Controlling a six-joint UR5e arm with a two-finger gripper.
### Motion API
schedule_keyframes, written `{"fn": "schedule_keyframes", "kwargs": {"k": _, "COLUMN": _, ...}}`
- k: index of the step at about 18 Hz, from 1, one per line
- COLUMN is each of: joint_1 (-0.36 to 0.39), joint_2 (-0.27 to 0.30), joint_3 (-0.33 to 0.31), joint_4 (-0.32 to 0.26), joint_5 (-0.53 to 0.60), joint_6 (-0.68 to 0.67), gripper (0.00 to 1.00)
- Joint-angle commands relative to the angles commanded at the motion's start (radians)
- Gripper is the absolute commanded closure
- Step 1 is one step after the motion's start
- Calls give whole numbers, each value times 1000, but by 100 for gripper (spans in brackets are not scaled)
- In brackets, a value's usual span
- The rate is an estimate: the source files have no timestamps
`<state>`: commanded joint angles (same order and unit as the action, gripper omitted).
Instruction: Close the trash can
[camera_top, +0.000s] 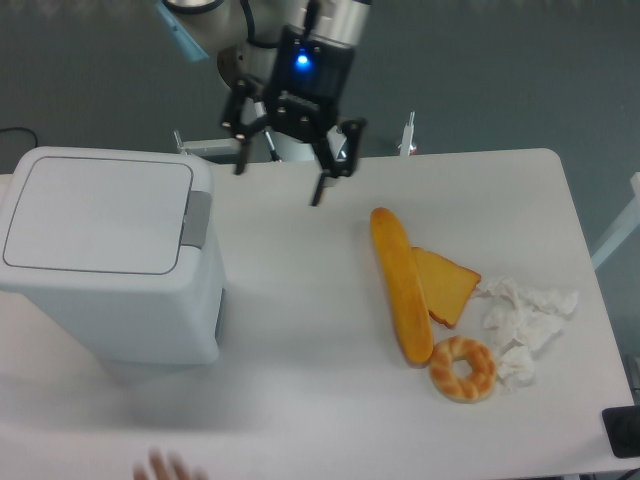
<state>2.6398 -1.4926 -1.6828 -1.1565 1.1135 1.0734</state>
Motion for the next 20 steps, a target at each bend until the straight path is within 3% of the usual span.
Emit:
{"fn": "schedule_keyframes", "kwargs": {"k": 5, "joint_1": 95, "joint_2": 8, "joint_3": 18, "joint_4": -95, "joint_5": 84, "joint_6": 213, "gripper": 0}}
{"fn": "schedule_keyframes", "kwargs": {"k": 9, "joint_1": 155, "joint_2": 26, "joint_3": 18, "joint_4": -136, "joint_5": 206, "joint_6": 436, "gripper": 0}}
{"fn": "schedule_keyframes", "kwargs": {"k": 12, "joint_1": 192, "joint_2": 43, "joint_3": 29, "joint_4": -196, "joint_5": 209, "joint_6": 513, "gripper": 0}}
{"fn": "schedule_keyframes", "kwargs": {"k": 18, "joint_1": 189, "joint_2": 46, "joint_3": 32, "joint_4": -200, "joint_5": 359, "joint_6": 739, "gripper": 0}}
{"fn": "schedule_keyframes", "kwargs": {"k": 20, "joint_1": 187, "joint_2": 48, "joint_3": 32, "joint_4": -200, "joint_5": 381, "joint_6": 760, "gripper": 0}}
